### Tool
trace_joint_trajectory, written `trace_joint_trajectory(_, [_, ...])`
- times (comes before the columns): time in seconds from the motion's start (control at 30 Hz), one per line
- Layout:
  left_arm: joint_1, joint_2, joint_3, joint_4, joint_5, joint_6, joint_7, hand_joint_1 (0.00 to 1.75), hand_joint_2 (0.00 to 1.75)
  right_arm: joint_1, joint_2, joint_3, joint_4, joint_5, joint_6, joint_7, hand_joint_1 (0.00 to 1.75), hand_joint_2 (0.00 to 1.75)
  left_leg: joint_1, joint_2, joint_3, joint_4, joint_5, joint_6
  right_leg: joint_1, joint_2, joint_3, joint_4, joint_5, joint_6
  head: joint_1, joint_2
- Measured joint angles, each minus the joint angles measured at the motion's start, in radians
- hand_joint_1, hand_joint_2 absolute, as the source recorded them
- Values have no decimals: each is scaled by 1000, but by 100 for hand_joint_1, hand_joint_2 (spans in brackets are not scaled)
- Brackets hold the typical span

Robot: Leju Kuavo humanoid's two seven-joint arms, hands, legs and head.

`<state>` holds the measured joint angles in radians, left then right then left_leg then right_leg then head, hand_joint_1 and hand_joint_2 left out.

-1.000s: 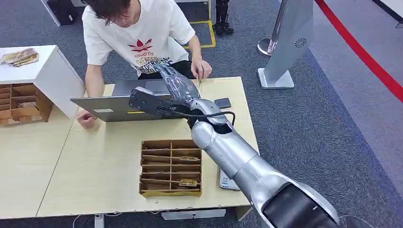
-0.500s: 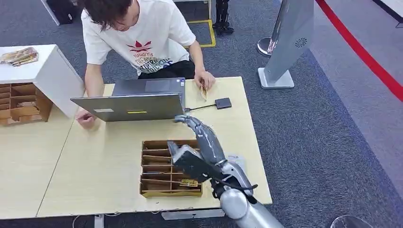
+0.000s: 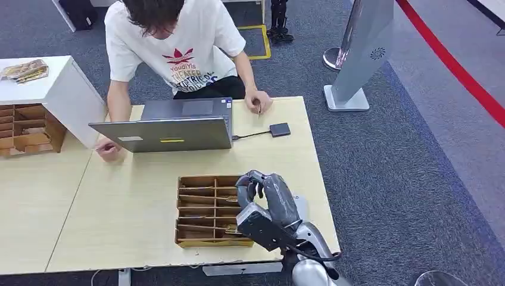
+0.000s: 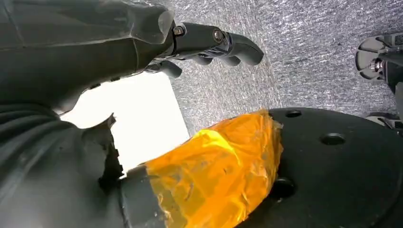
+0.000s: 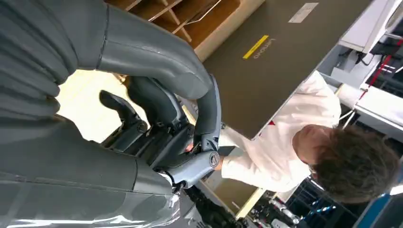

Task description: Pass the card to the sensor for recognition and then transmit it.

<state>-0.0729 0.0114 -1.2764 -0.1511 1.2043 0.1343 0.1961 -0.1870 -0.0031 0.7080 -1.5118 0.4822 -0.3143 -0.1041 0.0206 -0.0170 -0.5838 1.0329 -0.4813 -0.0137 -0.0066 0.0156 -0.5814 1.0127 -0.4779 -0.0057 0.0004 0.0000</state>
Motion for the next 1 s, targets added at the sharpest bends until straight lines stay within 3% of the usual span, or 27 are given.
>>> trace_joint_trajectory(0.07, [0, 0, 0, 0, 2, 0, 0, 0, 0, 6, -6, -4, -6, 7, -2, 1, 127, 175, 0, 0, 0, 0, 0, 0, 0, 0, 0, 0, 0, 0, 0, 0])
trace_joint_trajectory(0.1, [0, 0, 0, 0, 2, 0, 0, 0, 0, 9, -10, -6, -10, 10, -4, 1, 80, 175, 0, 0, 0, 0, 0, 0, 0, 0, 0, 0, 0, 0, 0, 0])
trace_joint_trajectory(0.17, [0, 0, 0, 0, 2, 0, 0, 0, 0, 14, -13, -10, -15, 21, -11, 2, 65, 175, 0, 0, 0, 0, 0, 0, 0, 0, 0, 0, 0, 0, 0, 0])
trace_joint_trajectory(0.27, [0, 0, 0, 0, 3, 0, -2, 0, 0, 17, -19, -10, -20, 53, -17, 7, 65, 175, 0, 0, 0, 0, 0, 0, 0, 0, 0, 0, 0, 0, 0, 0])
trace_joint_trajectory(0.4, [0, 0, 0, 0, 4, 0, -3, 0, 0, 18, -21, -7, -20, 104, -19, 22, 44, 175, 0, 0, 0, 0, 0, 0, 0, 0, 0, 0, 0, 0, 0, 0])
trace_joint_trajectory(0.6, [0, 0, 0, 0, 8, -1, -2, 0, 0, 18, -21, 31, -5, 205, -35, 47, 42, 175, 0, 0, 0, 0, 0, 0, 0, 0, 0, 0, 0, 0, 0, 0])
trace_joint_trajectory(1.0, [0, 0, 0, 0, 10, -1, -1, 0, 0, 15, -21, 90, 36, 264, -40, 70, 47, 175, 0, 0, 0, 0, 0, 0, 0, 0, 0, 0, 0, 0, 0, 0])
